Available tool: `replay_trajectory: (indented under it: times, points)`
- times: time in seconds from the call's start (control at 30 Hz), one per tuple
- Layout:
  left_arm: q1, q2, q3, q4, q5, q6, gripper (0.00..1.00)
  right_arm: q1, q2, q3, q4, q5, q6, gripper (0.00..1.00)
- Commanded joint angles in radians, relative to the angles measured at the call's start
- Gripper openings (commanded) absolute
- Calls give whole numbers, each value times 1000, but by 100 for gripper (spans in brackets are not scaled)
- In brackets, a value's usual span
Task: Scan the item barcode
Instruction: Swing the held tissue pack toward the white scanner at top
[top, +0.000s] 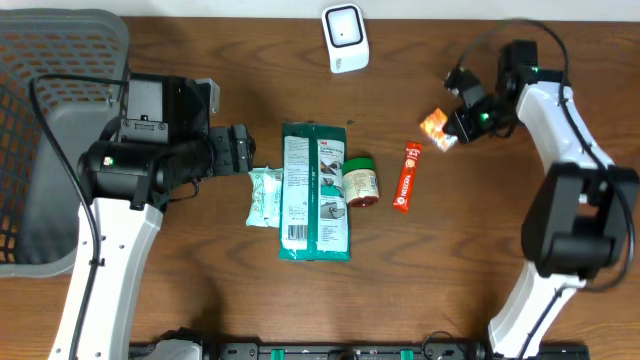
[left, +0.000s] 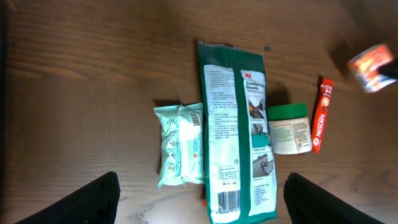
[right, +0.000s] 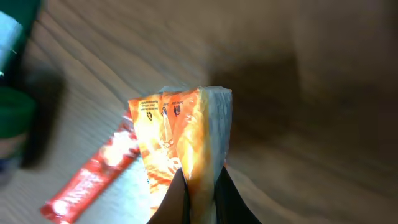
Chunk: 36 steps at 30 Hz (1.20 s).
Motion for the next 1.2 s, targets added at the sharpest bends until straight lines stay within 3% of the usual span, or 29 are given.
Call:
replay_trajectory:
  times: [0.0, 0.2, 0.4, 0.57, 0.7, 0.83, 1.17]
  points:
    - [2, -1, 13, -1, -10, -2, 85, 109, -158, 11, 41, 224, 225, 1]
    - [2, -1, 13, -1, -10, -2, 85, 276, -283, 127, -5, 572, 505, 1]
    - [2, -1, 13, -1, -10, -2, 85, 416, -243, 452, -126, 689, 530, 1]
    - [2, -1, 13, -1, -10, -2, 84, 499, -100, 760, -174, 864, 501, 1]
    - [2, -1, 13, 0, -10, -2, 84, 522, 25, 904, -176, 931, 462, 1]
    - [2, -1, 13, -1, -10, -2, 84, 521, 141, 910, -64, 970, 442, 1]
    - [2, -1, 13, -1, -10, -2, 85, 548, 448, 909, 375, 1046, 124, 1]
